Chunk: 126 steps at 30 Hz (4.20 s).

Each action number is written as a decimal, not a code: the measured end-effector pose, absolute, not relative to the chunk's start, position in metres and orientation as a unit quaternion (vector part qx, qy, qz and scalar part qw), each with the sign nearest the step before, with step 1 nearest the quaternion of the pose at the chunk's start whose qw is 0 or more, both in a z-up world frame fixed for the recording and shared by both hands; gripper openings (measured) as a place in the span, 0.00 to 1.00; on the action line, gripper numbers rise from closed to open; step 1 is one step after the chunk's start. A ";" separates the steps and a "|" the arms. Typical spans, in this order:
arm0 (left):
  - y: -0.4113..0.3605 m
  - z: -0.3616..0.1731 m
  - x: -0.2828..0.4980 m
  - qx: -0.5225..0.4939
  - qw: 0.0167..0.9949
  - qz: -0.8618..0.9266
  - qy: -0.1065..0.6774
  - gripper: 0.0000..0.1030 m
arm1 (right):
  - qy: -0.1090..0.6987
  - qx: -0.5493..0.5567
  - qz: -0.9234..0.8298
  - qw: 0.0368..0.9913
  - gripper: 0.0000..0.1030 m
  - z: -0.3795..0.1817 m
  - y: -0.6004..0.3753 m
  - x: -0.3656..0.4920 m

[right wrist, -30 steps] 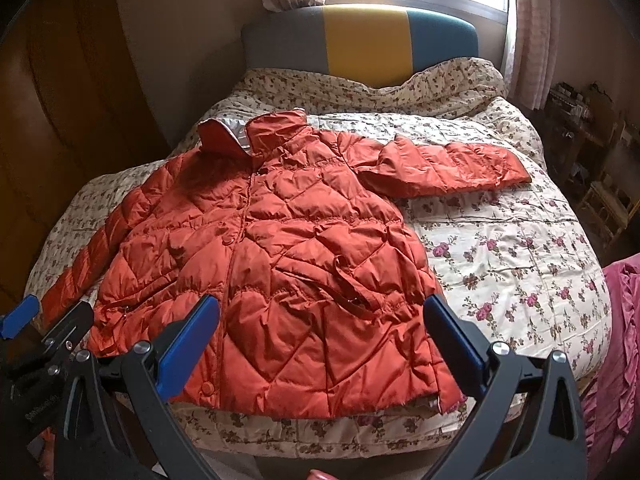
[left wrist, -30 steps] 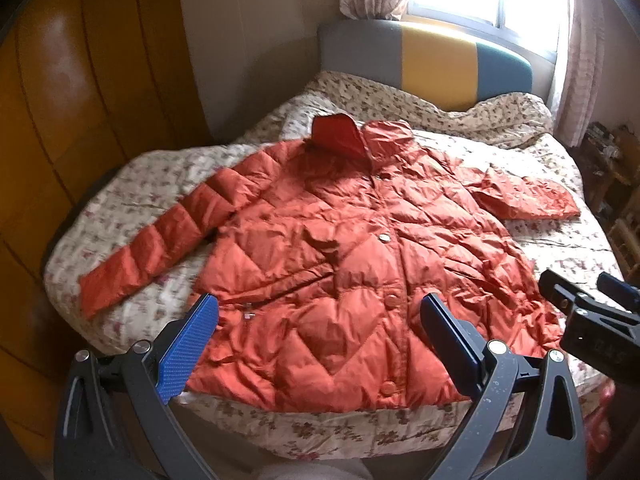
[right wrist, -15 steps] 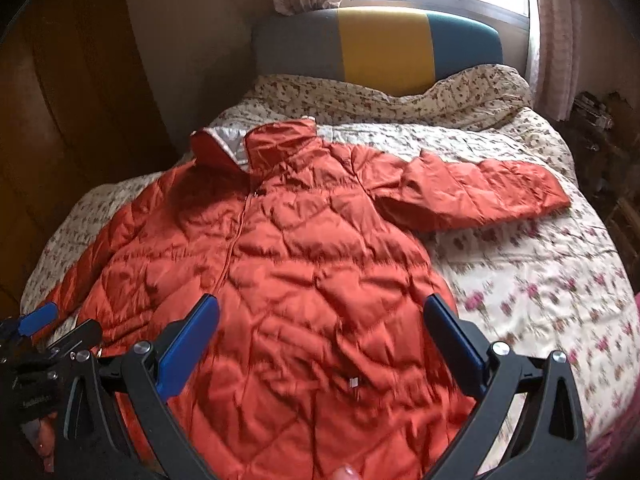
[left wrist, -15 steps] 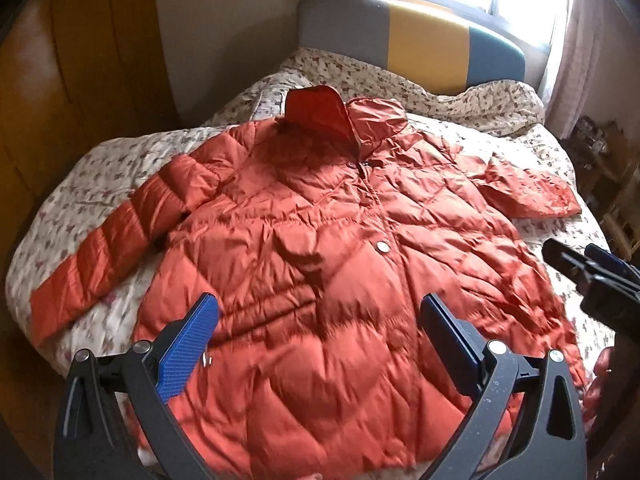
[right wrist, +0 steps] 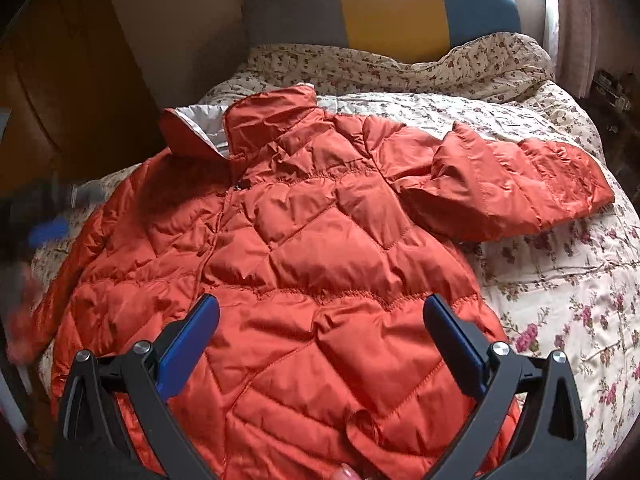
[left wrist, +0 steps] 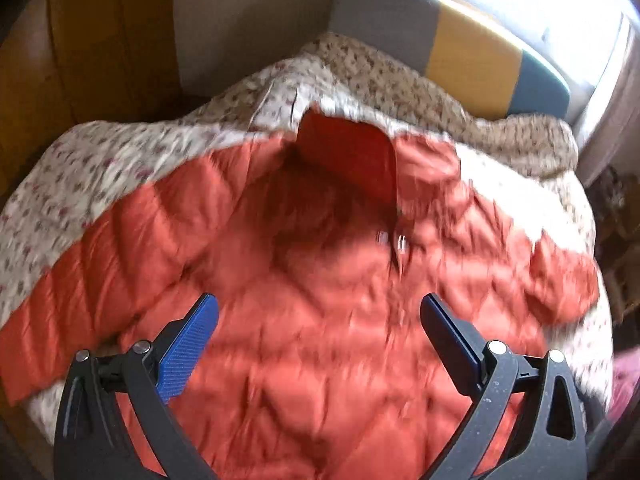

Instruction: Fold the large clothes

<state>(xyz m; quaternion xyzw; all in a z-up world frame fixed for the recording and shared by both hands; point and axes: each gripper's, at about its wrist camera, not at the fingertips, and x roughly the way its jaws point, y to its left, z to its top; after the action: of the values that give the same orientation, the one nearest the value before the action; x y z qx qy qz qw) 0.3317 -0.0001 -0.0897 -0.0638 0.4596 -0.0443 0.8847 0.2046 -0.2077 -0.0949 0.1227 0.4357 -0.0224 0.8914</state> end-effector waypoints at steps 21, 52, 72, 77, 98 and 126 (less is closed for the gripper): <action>0.012 -0.143 0.437 -0.214 0.863 -0.045 0.456 0.42 | 0.452 0.110 -0.060 0.883 0.98 -0.129 -0.221 0.212; 0.026 -0.170 0.445 -0.157 0.879 -0.012 0.450 0.43 | 0.459 0.063 -0.117 0.879 0.98 -0.119 -0.222 0.338; 0.032 -0.205 0.421 -0.114 0.903 -0.003 0.415 0.42 | 0.422 0.175 -0.042 0.889 0.87 -0.094 -0.201 0.491; 0.033 -0.206 0.421 -0.119 0.902 -0.005 0.415 0.42 | 0.466 0.181 -0.049 0.865 0.39 -0.124 -0.199 0.519; 0.037 -0.205 0.419 -0.141 0.897 -0.017 0.418 0.42 | 0.471 0.180 -0.024 0.863 0.01 -0.158 -0.277 0.375; 0.072 -0.199 0.407 -0.141 0.877 0.006 0.460 0.20 | 0.460 0.108 -0.035 0.881 0.01 -0.152 -0.305 0.353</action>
<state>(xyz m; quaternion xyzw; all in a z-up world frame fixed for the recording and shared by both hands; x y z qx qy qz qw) 0.4075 0.0715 -0.1988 -0.1414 0.4597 0.0059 0.8768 0.3532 -0.3049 -0.1516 0.1078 0.4603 -0.0349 0.8805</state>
